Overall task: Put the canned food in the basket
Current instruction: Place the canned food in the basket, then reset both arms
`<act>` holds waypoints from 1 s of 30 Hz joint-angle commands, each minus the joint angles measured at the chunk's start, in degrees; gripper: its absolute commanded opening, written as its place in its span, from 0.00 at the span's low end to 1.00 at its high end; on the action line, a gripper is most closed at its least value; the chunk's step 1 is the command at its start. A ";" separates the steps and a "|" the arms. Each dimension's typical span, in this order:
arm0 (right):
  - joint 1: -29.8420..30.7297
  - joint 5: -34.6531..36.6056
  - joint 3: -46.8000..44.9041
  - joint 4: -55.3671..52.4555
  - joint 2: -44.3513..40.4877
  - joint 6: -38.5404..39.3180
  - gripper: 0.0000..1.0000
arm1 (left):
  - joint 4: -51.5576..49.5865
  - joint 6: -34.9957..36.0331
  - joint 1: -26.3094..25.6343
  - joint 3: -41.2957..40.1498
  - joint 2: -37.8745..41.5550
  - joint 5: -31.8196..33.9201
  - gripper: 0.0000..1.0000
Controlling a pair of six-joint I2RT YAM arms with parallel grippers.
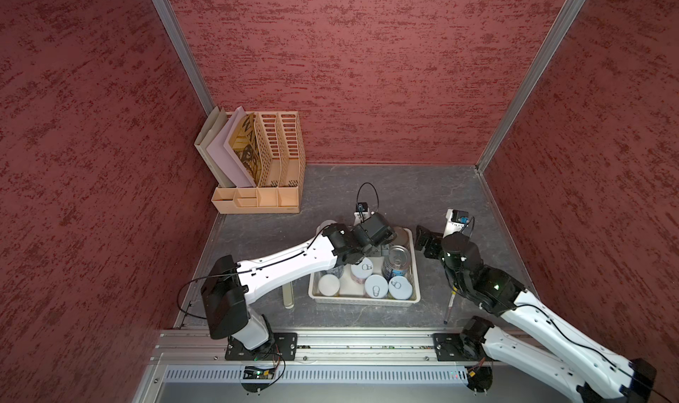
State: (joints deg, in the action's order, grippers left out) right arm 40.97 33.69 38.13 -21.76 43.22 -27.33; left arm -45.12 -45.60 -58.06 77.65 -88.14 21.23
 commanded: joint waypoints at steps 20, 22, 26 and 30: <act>-19.82 3.58 -23.57 58.85 18.45 32.21 0.98 | 55.04 30.62 49.81 -56.31 37.52 0.45 1.00; -24.13 -0.09 -23.95 62.72 22.71 31.75 0.98 | 53.25 29.78 54.29 -54.68 35.57 -1.47 1.00; -29.44 -10.46 -25.73 77.39 29.66 33.18 0.98 | 77.13 39.25 53.69 -64.12 32.27 -3.43 1.00; -35.12 -21.26 -25.17 88.67 40.67 29.94 0.98 | 92.35 40.52 57.62 -67.57 22.67 -7.40 1.00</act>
State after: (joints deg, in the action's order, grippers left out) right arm 8.88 23.07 13.06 52.56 78.48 4.34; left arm 30.63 -8.62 -2.17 10.50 -62.08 18.22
